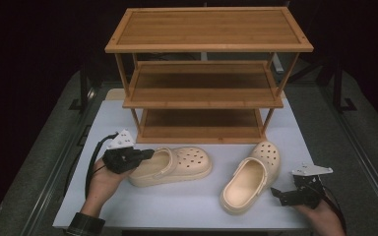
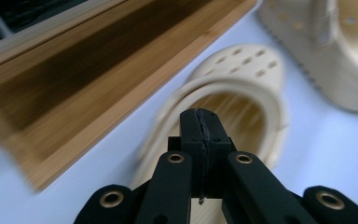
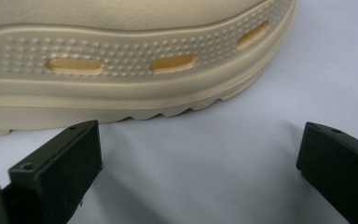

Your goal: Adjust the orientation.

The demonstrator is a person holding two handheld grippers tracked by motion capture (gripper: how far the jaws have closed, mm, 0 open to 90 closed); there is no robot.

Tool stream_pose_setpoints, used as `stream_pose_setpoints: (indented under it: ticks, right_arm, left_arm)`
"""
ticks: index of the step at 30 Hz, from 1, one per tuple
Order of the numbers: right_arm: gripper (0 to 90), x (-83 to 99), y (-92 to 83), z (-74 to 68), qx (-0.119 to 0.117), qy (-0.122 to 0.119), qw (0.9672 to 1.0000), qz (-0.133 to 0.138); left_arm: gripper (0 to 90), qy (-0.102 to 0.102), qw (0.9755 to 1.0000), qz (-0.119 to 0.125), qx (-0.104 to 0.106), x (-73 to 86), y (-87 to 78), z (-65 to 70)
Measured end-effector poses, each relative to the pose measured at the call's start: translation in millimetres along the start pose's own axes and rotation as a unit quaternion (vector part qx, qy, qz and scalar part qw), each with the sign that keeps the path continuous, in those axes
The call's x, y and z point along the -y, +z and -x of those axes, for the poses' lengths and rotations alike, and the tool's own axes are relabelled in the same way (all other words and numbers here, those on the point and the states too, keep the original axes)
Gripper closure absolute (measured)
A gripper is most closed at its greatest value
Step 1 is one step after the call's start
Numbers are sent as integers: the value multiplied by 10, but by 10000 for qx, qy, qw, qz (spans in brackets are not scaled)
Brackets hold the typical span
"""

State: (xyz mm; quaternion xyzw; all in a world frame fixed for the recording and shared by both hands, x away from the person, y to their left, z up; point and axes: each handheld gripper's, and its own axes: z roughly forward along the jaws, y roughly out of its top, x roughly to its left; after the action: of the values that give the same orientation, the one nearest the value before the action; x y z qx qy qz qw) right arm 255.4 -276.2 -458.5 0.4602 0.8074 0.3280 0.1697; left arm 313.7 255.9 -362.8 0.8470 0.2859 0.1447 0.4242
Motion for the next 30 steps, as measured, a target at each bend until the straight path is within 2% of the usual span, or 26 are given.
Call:
stream_pose_setpoints:
  ticks: [3, 4, 5, 6, 10, 12, 16, 18, 24, 30]
  right_arm:
    - [0, 1, 0, 4, -8, 4, 10000, 10]
    - [0, 1, -1, 4, -10, 8, 10000, 12]
    - [0, 1, -1, 4, -10, 8, 10000, 12]
    - [0, 1, -1, 4, -10, 8, 10000, 10]
    - [0, 1, 0, 3, -7, 6, 10000, 8]
    - [0, 1, 0, 4, -7, 1, 10000, 9]
    - [0, 1, -1, 4, -8, 6, 10000, 10]
    - [0, 2, -1, 3, -6, 7, 10000, 14]
    - [0, 1, 0, 2, -2, 0, 10000, 12]
    - [0, 1, 0, 3, -4, 0, 10000, 10]
  left_arm:
    - [900, -178, 9997, -25, -165, 125, -55, -171]
    - [900, -317, 9992, -32, -235, 215, -71, -276]
    - [900, -370, 9990, -39, -256, 262, -68, -326]
    - [900, -370, 9990, -39, -256, 262, -68, -326]
    - [900, -590, 9972, -264, -369, 441, -5, -487]
    - [900, -691, 9965, -356, -297, 506, 46, -522]
    - [900, -686, 9961, -510, -218, 557, 132, -524]
    - [900, -702, 9961, -493, -209, 560, 130, -526]
    - [900, -730, 9961, -472, -156, 598, 84, -489]
    - [900, -672, 9963, -522, -85, 639, 12, -363]
